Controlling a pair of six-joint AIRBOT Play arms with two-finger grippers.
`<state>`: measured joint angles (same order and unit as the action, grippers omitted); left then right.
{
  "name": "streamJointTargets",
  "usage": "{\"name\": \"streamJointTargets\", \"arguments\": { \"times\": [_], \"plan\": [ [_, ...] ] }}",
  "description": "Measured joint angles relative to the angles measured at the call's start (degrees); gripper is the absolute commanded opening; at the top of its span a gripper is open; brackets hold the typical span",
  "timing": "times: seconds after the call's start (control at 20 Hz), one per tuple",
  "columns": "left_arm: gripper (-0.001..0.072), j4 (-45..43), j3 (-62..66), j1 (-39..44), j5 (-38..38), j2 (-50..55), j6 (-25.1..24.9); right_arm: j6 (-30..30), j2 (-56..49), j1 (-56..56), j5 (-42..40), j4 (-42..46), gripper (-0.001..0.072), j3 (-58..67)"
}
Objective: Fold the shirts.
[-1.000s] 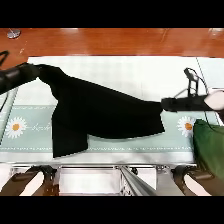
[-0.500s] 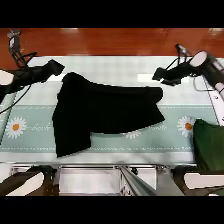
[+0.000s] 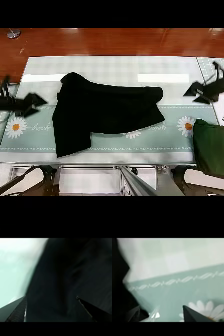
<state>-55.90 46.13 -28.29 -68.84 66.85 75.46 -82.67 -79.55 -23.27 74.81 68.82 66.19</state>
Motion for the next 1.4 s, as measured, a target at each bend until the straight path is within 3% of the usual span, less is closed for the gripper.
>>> {"name": "streamJointTargets", "arguments": {
  "times": [0.3, 0.7, 0.75, 0.8, 0.85, 1.2, 1.4],
  "plan": [
    [0.0703, 5.6, -10.7, -4.7, 1.6, 1.3, -3.1, 10.1, 7.8, -3.0, -7.3, -15.0, 0.0609, -20.8],
    [0.0696, 10.5, -12.6, -0.2, 10.9, 3.8, -4.6, 14.5, 9.4, -3.4, -8.8, -21.4, 0.0610, -26.2],
    [0.0574, 11.1, -12.6, 0.9, 11.7, 4.2, -4.9, 14.6, 9.4, -3.4, -8.8, -21.6, 0.0610, -26.3],
    [0.0227, 11.2, -12.6, 1.9, 12.6, 4.6, -5.2, 14.8, 9.4, -3.4, -8.7, -21.6, 0.0610, -26.4],
    [0.0020, 11.0, -12.6, 2.7, 13.6, 5.0, -5.6, 14.7, 9.4, -3.4, -8.5, -21.4, 0.0610, -26.4],
    [0.0020, 11.5, -11.4, 5.2, 12.0, 6.0, -8.9, 12.7, 9.4, -2.6, -7.0, -16.5, 0.0610, -27.0],
    [0.0021, 11.7, -11.2, 5.4, 11.6, 6.1, -9.3, 10.7, 6.8, 3.2, -6.7, -13.7, 0.0610, -27.7]
  ]
}}
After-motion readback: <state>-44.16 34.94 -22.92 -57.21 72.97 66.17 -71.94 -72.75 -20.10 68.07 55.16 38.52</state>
